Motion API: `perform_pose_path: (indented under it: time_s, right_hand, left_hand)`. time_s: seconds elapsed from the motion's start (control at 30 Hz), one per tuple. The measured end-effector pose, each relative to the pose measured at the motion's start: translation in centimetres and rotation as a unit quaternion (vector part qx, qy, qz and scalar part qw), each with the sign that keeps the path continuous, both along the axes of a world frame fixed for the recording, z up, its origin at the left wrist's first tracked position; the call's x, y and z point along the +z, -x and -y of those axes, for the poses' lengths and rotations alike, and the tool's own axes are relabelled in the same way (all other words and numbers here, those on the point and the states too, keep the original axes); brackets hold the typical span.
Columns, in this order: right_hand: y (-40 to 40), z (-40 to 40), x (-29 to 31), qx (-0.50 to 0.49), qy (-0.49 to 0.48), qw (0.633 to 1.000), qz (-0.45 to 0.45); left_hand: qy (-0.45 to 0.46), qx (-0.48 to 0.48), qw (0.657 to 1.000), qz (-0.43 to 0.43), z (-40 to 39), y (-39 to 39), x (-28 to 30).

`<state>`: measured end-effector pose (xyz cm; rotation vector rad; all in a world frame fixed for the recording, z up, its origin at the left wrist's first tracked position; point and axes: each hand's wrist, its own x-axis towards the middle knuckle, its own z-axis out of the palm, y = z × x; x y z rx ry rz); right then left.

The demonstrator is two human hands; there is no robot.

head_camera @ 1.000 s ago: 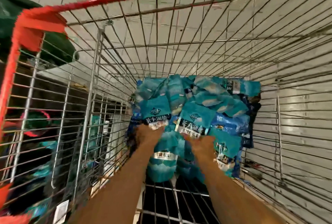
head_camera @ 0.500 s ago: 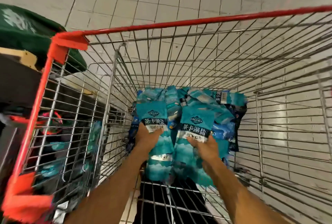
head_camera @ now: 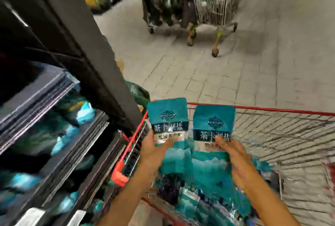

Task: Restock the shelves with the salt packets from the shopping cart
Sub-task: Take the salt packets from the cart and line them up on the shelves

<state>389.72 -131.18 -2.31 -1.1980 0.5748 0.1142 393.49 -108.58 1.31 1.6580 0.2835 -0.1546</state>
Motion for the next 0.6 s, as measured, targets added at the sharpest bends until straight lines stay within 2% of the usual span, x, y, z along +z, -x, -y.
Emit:
perform_pose_path:
  time_s: [0.23,0.4,0.6]
  right_hand:
    - [-1.8,-8.2,11.7,0.181,-0.050,0.967,0.171]
    - [-1.9,-16.2,19.5,0.280,-0.053,0.924,0.254]
    - [-1.6,-27.3,28.4,0.369,-0.089,0.854,0.355]
  left_hand:
    - [-0.047,0.153,0.978,0.132,-8.8,6.4,12.9]
    - [-0.061,0.261,0.937,0.222,-15.2,11.6,20.4]
    - [-0.096,0.310,0.883,0.339,-24.0,15.4,30.1]
